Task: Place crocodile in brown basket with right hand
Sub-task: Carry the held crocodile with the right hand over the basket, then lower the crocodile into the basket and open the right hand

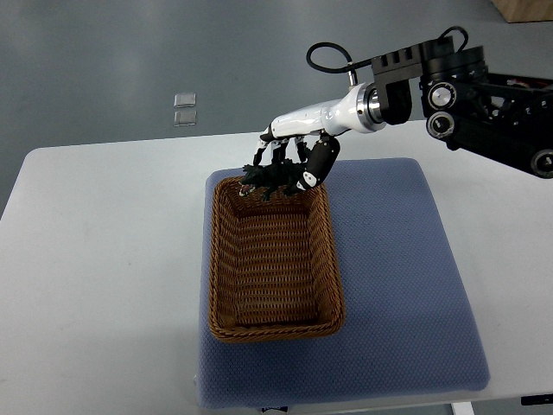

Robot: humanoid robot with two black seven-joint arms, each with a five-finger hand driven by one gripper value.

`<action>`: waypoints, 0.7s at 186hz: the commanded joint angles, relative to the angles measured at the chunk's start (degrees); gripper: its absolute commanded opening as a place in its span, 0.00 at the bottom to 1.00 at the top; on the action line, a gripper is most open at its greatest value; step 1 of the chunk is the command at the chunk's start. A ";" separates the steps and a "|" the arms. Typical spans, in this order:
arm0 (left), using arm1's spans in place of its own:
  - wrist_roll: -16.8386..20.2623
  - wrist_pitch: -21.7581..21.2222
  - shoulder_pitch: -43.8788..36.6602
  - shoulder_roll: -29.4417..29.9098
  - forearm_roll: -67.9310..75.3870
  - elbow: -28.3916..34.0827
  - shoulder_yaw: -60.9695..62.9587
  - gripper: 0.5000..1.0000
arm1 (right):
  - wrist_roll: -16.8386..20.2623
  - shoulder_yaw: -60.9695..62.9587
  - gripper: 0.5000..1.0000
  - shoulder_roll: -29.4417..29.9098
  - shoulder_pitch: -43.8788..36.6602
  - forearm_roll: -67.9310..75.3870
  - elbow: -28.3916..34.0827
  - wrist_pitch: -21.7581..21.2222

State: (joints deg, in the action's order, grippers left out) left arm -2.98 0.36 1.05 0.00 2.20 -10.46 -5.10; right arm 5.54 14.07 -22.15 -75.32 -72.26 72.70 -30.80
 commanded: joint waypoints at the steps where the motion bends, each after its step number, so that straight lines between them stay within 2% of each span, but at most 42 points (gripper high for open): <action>1: -0.01 -0.01 0.01 0.00 0.00 0.01 0.00 1.00 | 0.00 -1.94 0.00 3.25 1.14 -0.25 -1.95 0.74; 68: -0.01 0.34 0.01 0.00 0.00 -0.17 0.09 1.00 | 0.00 -1.94 0.00 12.48 7.11 -1.21 -9.95 2.85; 130: -0.01 0.52 0.01 0.00 0.00 -0.17 0.09 1.00 | -0.01 -2.20 0.02 14.42 9.75 -5.17 -12.41 3.21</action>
State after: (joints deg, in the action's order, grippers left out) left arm -3.00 0.84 1.05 0.00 2.20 -10.64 -5.00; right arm 5.48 11.97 -7.91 -66.08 -75.93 60.70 -27.62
